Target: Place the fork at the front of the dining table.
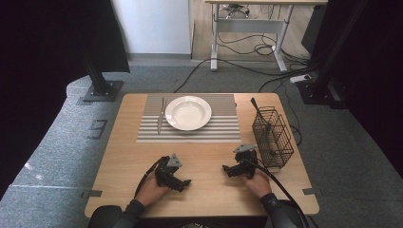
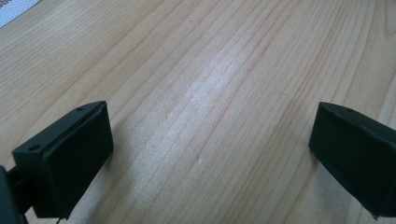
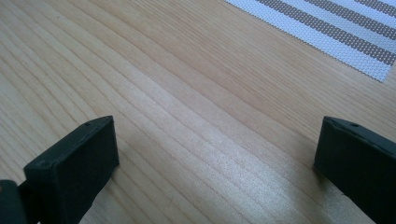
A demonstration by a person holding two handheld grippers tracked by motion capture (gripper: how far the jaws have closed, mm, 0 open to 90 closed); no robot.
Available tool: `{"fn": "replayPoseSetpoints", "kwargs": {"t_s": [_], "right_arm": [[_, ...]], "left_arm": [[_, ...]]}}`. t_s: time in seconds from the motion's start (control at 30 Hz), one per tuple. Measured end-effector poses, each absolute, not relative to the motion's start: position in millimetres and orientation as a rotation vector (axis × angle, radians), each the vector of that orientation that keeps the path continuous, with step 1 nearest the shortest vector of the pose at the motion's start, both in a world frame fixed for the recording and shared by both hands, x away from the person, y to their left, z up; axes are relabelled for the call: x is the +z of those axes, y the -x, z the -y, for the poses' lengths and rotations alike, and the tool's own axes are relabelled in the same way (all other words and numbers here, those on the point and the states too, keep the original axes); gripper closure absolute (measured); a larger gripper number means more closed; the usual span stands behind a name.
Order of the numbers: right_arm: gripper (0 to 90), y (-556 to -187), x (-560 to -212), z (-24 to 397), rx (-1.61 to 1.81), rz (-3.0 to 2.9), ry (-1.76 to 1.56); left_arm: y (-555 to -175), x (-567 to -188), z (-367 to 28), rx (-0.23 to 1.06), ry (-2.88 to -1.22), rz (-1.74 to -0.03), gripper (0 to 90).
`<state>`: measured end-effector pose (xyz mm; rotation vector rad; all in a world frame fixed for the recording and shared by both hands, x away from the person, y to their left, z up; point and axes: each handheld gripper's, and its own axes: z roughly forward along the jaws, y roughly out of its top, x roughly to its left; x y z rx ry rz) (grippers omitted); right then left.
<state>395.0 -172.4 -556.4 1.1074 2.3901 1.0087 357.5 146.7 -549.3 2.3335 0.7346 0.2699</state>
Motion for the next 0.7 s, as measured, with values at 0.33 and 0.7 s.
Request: {"fn": "replayPoseSetpoints", "kwargs": {"t_s": [0.33,0.7], "right_arm": [[0.0,-393.7,-556.3,172.3,1.004,-2.384,-1.121],[0.0,-388.8,-556.4,172.9,1.006,-2.388,-1.113]], "left_arm": [[-357.3,-549.4,-146.0,0.272,-2.329,-0.738,0.0],[-364.0,-543.2,-143.4,0.234,-2.295,-0.744,3.2]]}}
